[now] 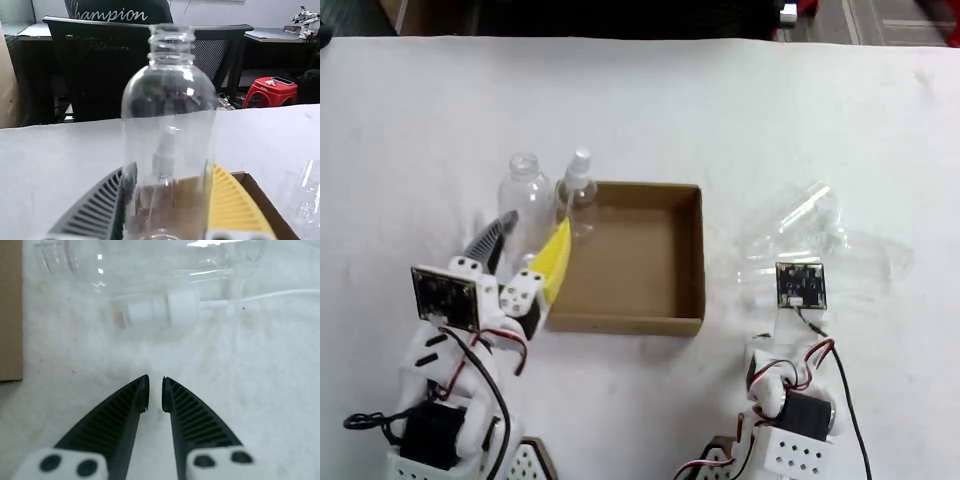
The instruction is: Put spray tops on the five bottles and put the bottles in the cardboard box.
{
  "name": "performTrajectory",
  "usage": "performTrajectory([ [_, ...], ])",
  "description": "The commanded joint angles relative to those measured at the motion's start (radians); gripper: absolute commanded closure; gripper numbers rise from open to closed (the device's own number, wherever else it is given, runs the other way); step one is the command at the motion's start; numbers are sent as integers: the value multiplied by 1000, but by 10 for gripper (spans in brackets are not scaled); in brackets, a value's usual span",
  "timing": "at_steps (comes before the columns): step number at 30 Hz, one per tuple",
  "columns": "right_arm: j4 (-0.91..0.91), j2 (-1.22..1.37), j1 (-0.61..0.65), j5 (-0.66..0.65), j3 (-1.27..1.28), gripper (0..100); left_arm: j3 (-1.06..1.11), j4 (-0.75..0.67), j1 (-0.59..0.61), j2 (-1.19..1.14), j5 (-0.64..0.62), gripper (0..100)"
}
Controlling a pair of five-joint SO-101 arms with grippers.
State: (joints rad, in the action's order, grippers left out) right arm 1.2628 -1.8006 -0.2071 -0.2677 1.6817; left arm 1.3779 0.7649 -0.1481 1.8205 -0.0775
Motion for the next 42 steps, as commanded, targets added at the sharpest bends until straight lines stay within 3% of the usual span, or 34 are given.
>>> performTrajectory([
  [1, 4, -1, 5, -8, 9, 961, -12, 21, -84, 8, 89, 961],
  [7, 4, -1, 5, -8, 9, 961, -12, 110, -285, 8, 293, 963],
  [11, 4, -1, 4, -8, 9, 961, -12, 143, -352, 8, 377, 965],
  [42, -31, -2, 13, -8, 9, 956, 20, 121, -354, 8, 377, 965],
])
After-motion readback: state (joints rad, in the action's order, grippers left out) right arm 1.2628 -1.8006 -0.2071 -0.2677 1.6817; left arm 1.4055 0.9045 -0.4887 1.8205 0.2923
